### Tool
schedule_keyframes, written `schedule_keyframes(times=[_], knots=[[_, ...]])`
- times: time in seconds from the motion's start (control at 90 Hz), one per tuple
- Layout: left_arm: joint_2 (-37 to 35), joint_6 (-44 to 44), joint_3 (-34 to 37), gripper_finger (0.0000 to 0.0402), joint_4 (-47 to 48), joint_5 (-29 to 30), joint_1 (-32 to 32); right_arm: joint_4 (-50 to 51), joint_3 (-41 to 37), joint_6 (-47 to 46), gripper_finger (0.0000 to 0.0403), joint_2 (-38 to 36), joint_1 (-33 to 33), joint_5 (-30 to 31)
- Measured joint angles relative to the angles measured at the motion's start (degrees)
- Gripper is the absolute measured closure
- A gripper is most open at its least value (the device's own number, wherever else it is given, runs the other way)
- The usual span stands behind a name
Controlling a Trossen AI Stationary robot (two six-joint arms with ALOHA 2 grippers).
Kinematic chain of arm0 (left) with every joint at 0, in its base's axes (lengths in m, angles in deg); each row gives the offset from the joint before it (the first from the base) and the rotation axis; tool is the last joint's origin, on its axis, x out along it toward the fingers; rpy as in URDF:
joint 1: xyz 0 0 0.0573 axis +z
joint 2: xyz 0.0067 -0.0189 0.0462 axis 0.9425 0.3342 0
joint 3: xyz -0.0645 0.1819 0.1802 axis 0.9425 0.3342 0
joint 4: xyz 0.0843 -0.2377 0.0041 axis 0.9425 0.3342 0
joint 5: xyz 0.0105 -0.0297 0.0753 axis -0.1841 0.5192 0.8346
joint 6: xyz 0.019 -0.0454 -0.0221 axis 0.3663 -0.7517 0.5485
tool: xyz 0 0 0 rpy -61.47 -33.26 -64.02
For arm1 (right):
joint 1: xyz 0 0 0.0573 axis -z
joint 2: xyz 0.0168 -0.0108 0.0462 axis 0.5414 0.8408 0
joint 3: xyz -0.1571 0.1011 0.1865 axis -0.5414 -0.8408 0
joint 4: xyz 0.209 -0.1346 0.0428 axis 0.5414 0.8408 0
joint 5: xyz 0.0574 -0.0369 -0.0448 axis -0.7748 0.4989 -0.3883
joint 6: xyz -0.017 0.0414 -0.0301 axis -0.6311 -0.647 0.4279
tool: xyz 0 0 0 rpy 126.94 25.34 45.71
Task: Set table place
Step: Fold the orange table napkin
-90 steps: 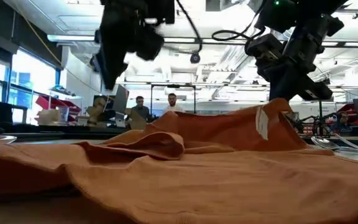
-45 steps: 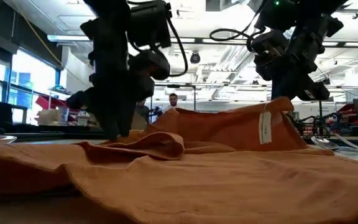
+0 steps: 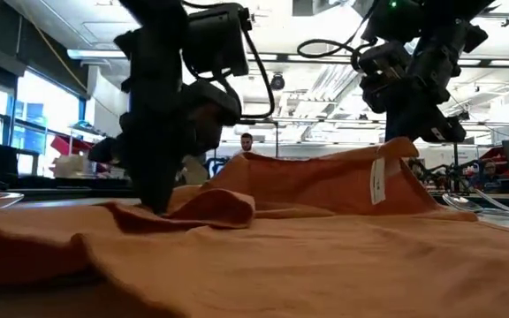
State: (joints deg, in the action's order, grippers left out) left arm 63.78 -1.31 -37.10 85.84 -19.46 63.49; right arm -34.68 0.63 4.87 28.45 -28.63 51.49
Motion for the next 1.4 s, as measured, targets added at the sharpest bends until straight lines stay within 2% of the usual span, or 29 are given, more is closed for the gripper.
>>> schedule_keyframes(times=[0.178,0.322,0.467,0.533,0.589,0.7,0.8,0.878,0.978,1.089,1.211,1.4], knots=[[-3.43,13.46,-9.44,0.0401,16.20,-0.30,-0.59,-0.02,0.00,0.22,0.0402,0.00,0.00,-4.53],[-6.80,23.87,-17.69,0.0401,31.06,0.57,-0.54,-0.06,0.00,1.39,0.0402,-0.07,0.00,-13.20],[-9.69,29.39,-23.09,0.0401,44.78,9.65,1.81,0.88,0.00,1.80,0.0403,-2.06,0.55,-21.19],[-11.05,30.89,-23.93,0.0401,50.00,15.59,4.12,1.82,0.00,0.93,0.0403,-3.62,1.73,-22.04],[-12.25,32.13,-23.79,0.0401,50.54,19.88,6.69,2.05,0.00,0.80,0.0403,-5.20,3.13,-18.42],[-13.59,36.10,-22.93,0.0401,49.35,27.88,12.44,2.02,0.02,-0.27,0.0403,-7.10,6.22,-2.98],[-13.16,42.55,-21.50,0.0402,48.02,36.83,17.56,2.56,-0.02,-0.63,0.0403,-6.93,9.27,6.10],[-13.05,47.86,-19.26,0.0402,43.06,40.40,21.26,2.31,-0.02,-0.49,0.0403,-6.59,11.23,9.52],[-13.01,52.04,-16.25,0.0401,35.38,40.19,24.86,2.40,-0.04,-0.49,0.0402,-6.62,12.95,11.56],[-13.03,53.96,-14.77,0.0396,32.04,39.66,26.60,2.27,-0.04,1.12,0.0392,-6.71,13.96,11.31],[-13.05,56.65,-14.86,0.0367,31.65,40.14,27.11,2.23,-0.04,2.55,0.0350,-6.75,13.97,13.18],[-13.15,57.79,-18.43,0.0296,38.58,46.91,27.37,2.56,-0.09,3.96,0.0274,-10.81,12.67,25.29]])
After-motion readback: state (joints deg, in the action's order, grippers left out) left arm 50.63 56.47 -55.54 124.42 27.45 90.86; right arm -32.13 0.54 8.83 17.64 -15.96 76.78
